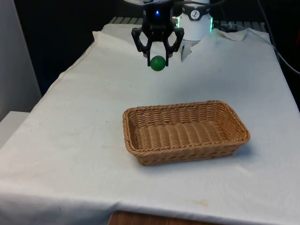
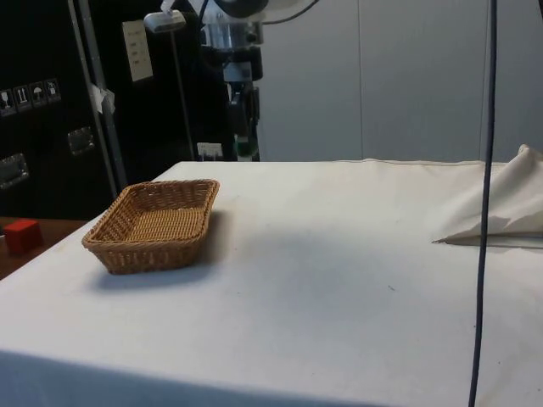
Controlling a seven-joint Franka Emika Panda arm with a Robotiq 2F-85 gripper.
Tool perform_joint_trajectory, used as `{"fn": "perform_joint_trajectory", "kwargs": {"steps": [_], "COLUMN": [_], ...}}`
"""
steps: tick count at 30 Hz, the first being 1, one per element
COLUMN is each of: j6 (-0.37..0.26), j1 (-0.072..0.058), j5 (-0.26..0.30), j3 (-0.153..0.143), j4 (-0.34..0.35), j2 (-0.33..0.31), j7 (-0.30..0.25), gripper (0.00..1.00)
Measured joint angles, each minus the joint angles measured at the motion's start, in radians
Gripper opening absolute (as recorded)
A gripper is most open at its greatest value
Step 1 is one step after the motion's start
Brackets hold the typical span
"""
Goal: Pick up the ball and place it into the basket.
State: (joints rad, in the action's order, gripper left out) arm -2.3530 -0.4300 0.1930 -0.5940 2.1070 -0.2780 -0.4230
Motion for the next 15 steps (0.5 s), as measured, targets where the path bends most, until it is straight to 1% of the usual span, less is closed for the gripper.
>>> {"fn": "perform_joint_trajectory", "kwargs": {"steps": [3, 5, 8, 15], "j6": [0.006, 0.007, 0.012, 0.015], "j1": [0.0, 0.0, 0.0, 0.0], "j5": [0.01, 0.015, 0.039, 0.071], "j3": [0.014, 0.017, 0.031, 0.05], "j4": [-0.021, -0.027, -0.056, -0.102], "j2": [-0.009, -0.013, -0.033, -0.066], "j7": [0.005, 0.005, 0.004, 0.004], "gripper": [0.02, 0.02, 0.02, 0.02]}}
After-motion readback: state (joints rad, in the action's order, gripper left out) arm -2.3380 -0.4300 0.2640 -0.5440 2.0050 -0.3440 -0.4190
